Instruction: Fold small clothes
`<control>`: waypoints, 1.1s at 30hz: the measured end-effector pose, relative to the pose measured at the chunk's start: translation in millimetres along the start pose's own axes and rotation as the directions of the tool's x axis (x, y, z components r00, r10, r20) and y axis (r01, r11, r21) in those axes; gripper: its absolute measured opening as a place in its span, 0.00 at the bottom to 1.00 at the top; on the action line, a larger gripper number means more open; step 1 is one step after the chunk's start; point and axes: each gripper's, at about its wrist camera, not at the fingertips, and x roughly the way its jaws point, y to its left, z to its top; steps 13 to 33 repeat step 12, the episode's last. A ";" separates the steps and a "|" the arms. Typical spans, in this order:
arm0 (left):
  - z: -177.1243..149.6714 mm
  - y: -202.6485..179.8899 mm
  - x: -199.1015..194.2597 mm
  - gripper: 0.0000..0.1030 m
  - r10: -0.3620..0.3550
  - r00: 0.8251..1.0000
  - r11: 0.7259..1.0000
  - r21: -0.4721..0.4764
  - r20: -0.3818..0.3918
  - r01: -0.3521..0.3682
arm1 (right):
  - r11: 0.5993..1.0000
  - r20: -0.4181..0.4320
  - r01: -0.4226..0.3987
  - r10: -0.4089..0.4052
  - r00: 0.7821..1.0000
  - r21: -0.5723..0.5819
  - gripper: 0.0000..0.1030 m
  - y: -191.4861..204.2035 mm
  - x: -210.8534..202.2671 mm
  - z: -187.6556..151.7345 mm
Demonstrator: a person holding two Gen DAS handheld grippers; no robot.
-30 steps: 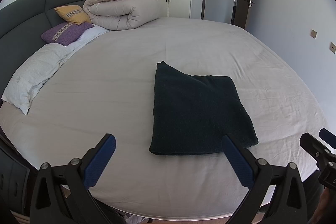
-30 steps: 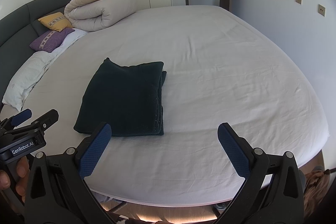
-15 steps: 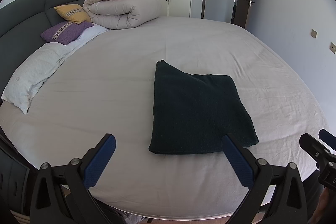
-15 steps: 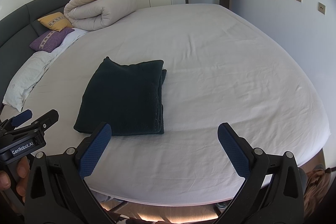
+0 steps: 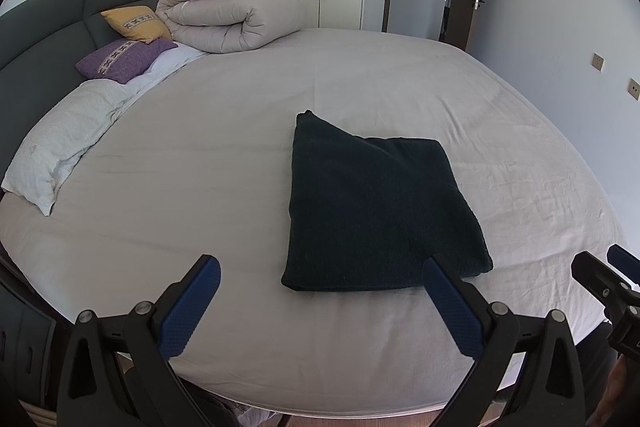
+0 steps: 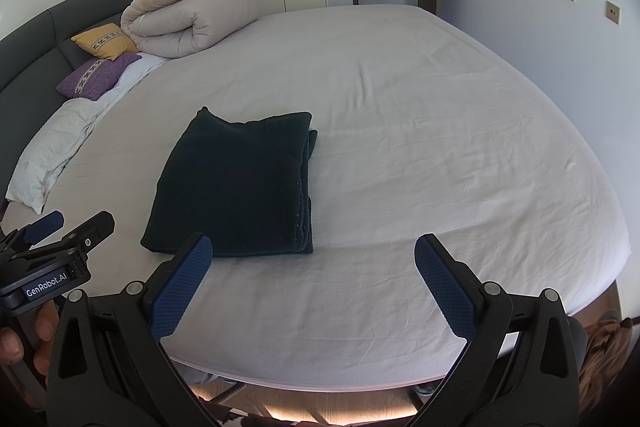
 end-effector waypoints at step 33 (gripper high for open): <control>-3.8 0.8 3.5 1.00 0.004 1.000 1.000 -0.009 -0.004 -0.004 | 1.000 -0.008 -0.003 0.003 1.000 0.008 1.00 -0.6 2.4 -0.4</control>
